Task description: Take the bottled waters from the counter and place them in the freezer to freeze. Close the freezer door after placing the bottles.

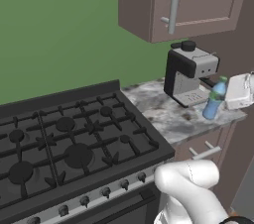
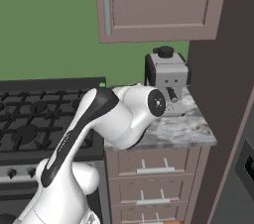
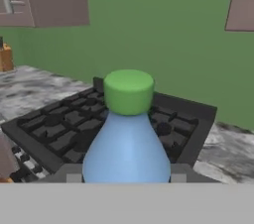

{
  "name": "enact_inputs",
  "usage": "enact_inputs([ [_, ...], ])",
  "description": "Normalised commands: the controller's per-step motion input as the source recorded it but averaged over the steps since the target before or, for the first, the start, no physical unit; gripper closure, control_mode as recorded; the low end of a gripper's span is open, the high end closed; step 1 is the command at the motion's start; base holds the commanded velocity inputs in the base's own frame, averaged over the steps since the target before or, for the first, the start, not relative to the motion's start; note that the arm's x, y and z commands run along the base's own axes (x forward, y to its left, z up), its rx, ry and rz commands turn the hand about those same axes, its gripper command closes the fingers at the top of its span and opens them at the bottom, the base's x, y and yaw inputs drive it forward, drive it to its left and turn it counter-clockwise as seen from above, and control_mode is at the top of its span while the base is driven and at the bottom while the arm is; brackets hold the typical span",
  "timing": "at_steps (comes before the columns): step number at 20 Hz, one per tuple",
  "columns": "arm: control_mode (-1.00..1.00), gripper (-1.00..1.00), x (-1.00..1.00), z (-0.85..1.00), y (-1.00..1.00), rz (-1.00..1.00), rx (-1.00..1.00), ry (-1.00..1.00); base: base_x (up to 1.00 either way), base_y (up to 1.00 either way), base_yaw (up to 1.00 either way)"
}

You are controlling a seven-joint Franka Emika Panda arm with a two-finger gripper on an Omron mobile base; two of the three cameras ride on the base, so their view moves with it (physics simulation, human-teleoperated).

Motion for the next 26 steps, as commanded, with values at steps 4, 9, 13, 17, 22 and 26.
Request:
enact_inputs([
  [4,-1.00,1.00,-0.24,-0.22,0.21,0.00,-0.10,-0.03,0.00,0.00,0.00],
  [9,-1.00,1.00,-0.13,-0.14,0.18,0.00,-0.10,0.00,0.00,0.00,0.00],
  [13,-1.00,1.00,0.00,0.00,0.00,0.00,0.00,0.00,0.00,0.00,0.00],
  [17,-1.00,1.00,0.00,0.00,0.00,0.00,0.00,0.00,0.00,0.00,0.00],
  [22,1.00,1.00,-0.05,0.00,0.00,0.00,0.00,0.00,-0.10,0.00,0.00],
  [26,1.00,1.00,0.00,0.00,0.00,0.00,0.00,0.00,-0.97,-0.09,-0.06],
])
